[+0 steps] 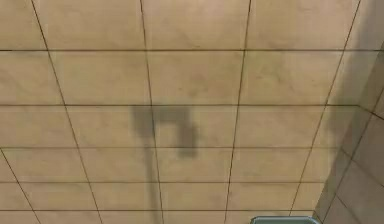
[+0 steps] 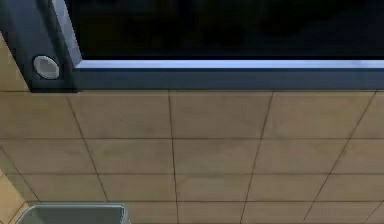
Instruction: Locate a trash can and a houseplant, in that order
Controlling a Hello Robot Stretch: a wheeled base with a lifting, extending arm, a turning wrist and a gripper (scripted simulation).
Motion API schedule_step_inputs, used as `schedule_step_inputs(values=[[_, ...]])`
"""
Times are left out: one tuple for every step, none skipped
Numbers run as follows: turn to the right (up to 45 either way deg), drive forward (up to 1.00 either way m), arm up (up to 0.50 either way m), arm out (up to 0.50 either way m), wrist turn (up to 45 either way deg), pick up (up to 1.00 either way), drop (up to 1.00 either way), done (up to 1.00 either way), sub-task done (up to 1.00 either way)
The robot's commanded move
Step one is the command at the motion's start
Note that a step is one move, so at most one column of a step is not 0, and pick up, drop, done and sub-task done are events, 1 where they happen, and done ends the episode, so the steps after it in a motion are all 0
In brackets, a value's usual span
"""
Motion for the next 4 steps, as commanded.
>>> schedule_step_inputs(values=[[-45.0, 0.00, 0.00, 0.00, 0.0, 0.00, 0.00, 0.00, 0.00], [-45.0, 0.00, 0.00, 0.00, 0.0, 0.00, 0.00, 0.00, 0.00], [-24.0, 0.00, 0.00, 0.00, 0.0, 0.00, 0.00, 0.00, 0.00], [-3.0, 0.00, 0.00, 0.00, 0.0, 0.00, 0.00, 0.00, 0.00]])
